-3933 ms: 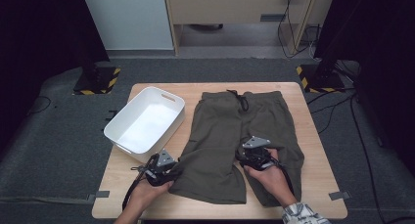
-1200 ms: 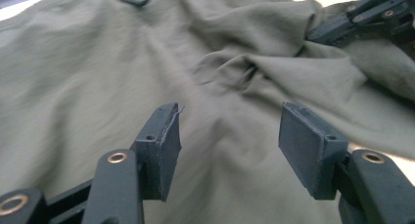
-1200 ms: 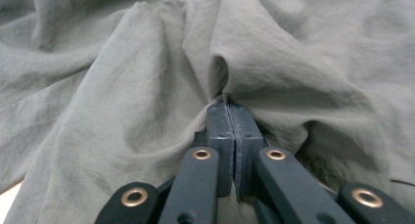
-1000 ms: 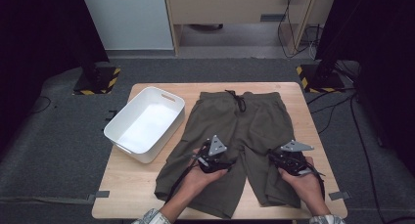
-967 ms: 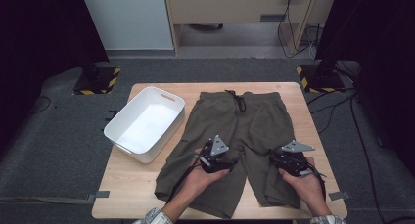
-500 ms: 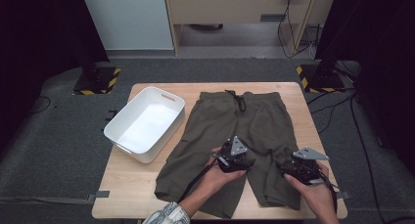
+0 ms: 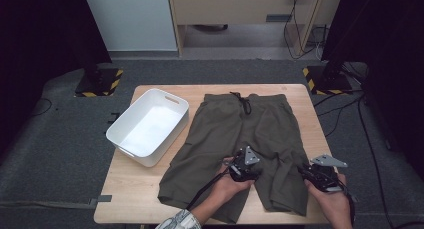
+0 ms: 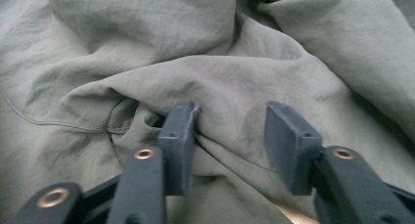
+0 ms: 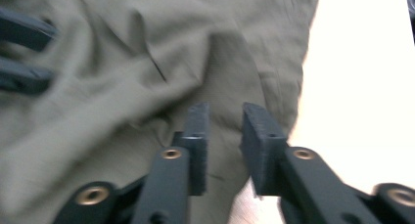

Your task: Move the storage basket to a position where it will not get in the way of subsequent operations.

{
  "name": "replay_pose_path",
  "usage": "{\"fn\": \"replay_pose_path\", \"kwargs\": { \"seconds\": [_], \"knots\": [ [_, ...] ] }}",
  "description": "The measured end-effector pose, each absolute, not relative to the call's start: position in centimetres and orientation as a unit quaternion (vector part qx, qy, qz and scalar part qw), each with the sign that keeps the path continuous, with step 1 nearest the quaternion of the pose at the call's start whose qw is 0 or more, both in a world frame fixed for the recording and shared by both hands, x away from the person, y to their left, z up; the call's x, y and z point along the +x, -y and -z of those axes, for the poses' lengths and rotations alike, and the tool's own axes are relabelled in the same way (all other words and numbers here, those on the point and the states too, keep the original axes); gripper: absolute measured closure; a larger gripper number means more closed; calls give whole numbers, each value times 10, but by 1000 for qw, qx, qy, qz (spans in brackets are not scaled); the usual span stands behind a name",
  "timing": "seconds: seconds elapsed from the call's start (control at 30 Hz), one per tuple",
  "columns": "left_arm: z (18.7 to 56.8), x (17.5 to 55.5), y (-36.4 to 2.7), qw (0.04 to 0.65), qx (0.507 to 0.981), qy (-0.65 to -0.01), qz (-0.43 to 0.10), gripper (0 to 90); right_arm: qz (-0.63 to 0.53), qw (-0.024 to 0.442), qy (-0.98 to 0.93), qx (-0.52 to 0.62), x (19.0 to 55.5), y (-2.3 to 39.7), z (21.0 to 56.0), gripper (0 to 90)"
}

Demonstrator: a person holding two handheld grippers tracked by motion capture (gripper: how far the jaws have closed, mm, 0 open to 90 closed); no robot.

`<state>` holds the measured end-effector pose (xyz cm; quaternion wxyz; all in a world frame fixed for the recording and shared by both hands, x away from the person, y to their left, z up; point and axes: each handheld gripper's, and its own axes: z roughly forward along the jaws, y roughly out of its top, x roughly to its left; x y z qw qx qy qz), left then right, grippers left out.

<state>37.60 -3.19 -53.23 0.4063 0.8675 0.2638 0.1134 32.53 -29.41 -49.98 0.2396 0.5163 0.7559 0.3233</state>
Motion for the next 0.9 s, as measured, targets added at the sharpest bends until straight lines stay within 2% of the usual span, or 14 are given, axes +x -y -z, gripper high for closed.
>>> {"fn": "replay_pose_path", "kwargs": {
  "seconds": [0.03,0.1,0.27,0.43,0.57,0.6,0.77,0.8,0.9],
  "knots": [
    [532,376,32,406,868,-263,-113,572,-314,239,-757,521,326,295,504,602],
    [533,376,32,405,868,-263,-115,631,-305,233,-756,531,328,298,509,501],
    [534,377,33,403,870,-261,-118,743,-293,222,-756,542,328,301,514,433],
    [534,376,34,402,870,-259,-118,846,-283,224,-757,544,330,306,518,451],
    [533,377,33,401,871,-261,-111,882,-290,212,-754,550,331,311,523,504],
    [533,377,32,401,871,-261,-110,884,-297,209,-753,549,331,311,524,584],
    [525,377,24,410,866,-262,-111,888,-311,186,-761,539,331,311,523,834],
    [523,377,23,411,866,-262,-112,888,-311,181,-762,538,332,312,522,864],
    [519,378,17,410,866,-261,-119,888,-293,193,-767,537,331,317,517,872]
  ]
}}
